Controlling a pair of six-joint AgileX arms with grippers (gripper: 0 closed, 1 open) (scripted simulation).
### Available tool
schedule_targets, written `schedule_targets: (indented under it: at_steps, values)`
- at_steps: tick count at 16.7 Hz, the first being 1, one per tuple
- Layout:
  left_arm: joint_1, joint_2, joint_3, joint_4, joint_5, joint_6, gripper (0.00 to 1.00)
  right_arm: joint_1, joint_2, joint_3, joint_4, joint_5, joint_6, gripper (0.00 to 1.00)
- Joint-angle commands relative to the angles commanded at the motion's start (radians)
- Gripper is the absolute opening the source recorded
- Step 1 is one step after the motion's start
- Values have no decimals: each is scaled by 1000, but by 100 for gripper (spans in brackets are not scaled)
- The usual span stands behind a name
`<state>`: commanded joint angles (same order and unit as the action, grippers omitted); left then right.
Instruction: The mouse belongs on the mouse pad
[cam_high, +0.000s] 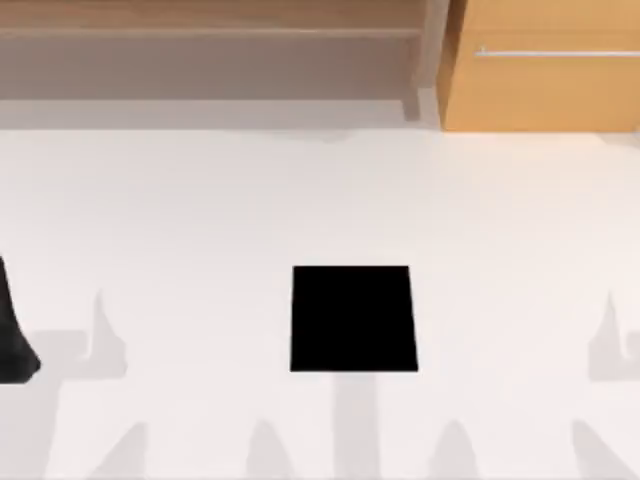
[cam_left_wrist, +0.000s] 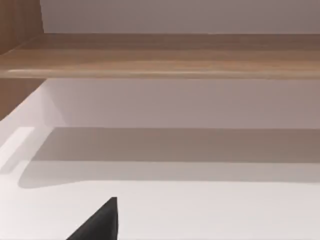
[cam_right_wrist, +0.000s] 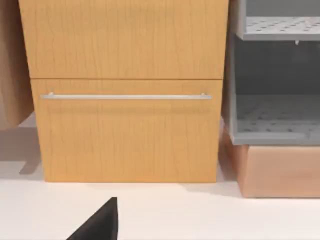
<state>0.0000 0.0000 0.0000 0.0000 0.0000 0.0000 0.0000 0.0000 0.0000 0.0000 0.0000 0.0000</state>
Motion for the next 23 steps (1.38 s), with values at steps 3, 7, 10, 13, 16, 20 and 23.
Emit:
schedule_targets:
  at_steps: [3,7,10,13,16,20,23]
  values:
    - [0,0,0,0,0,0,100,-2,11,11,-8,1,4,100]
    - [0,0,0,0,0,0,100,-26,159,150,-114,4,57,100]
    - [0,0,0,0,0,0,100,-53,383,326,-253,5,125,100]
    - [0,0,0,0,0,0,100,-82,686,524,-428,3,205,100]
    - [0,0,0,0,0,0,100,-112,1015,724,-616,-1,290,100]
    - [0,0,0,0,0,0,100,-149,1376,973,-842,-3,391,100]
    - [0,0,0,0,0,0,100,-172,1585,1132,-967,-3,452,100]
